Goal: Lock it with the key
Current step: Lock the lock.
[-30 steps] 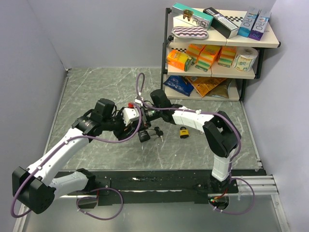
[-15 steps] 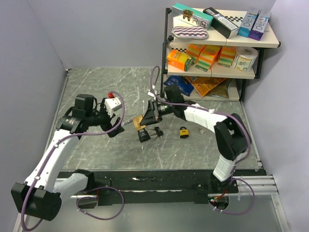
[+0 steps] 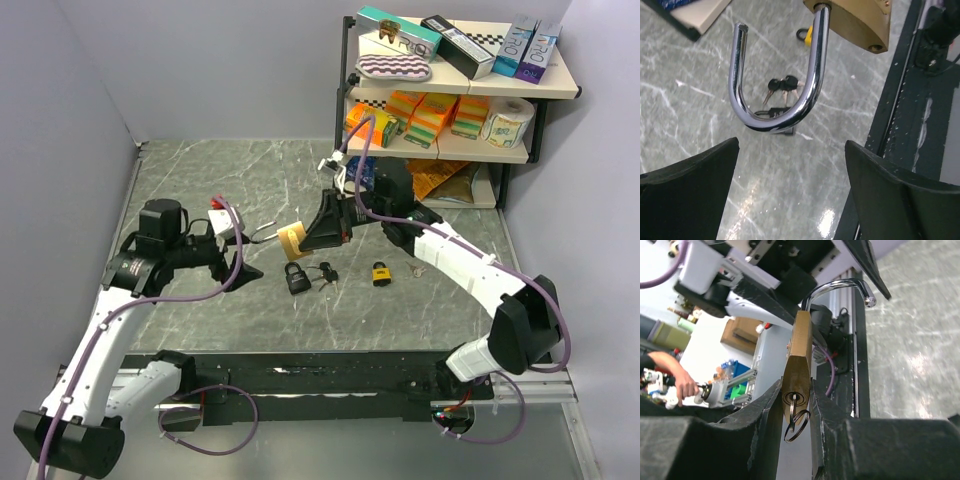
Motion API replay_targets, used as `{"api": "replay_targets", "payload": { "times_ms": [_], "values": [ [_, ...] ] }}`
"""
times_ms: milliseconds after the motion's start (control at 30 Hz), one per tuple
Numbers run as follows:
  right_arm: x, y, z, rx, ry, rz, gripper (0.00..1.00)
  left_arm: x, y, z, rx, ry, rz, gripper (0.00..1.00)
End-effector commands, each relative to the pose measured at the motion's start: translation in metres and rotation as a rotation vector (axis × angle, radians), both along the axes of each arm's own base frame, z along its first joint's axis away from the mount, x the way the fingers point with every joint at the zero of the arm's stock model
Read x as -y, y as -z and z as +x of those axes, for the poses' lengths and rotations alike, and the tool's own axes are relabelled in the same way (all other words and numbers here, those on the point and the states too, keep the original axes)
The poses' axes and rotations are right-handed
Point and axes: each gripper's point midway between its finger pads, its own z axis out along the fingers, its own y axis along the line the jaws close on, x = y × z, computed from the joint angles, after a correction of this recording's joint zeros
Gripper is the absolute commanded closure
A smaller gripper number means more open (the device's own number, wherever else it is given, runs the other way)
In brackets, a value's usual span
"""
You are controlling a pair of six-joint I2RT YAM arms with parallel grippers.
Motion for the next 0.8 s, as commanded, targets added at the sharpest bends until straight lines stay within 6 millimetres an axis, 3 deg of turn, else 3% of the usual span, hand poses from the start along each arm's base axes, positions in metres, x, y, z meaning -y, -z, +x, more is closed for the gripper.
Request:
{"api": "replay_targets", "payload": {
  "times_ms": [0, 267, 500, 667, 767],
  "values": [
    [0.007, -0.039, -0.021, 0.134, -0.074, 0.116, 1.0, 0.01, -0.04, -0.008, 0.108, 0.07, -0.087, 0.09],
    [0.011, -0.049, -0.028, 0.164, -0.077, 0.158, 1.0, 0.004, -0.072, -0.017, 0.367, 0.044, -0.128, 0.06],
    [0.009, -0.056, -0.034, 0.152, -0.084, 0.181, 1.0, 0.01, -0.073, -0.022, 0.353, 0.094, -0.139, 0.11],
    [0.008, -0.061, -0.039, 0.185, -0.09, 0.2, 1.0, 0.022, -0.069, -0.032, 0.26, 0.17, -0.175, 0.28],
    [0.009, -0.065, -0.04, 0.23, -0.086, 0.209, 1.0, 0.031, -0.072, -0.042, 0.166, 0.21, -0.217, 0.51]
  ]
}}
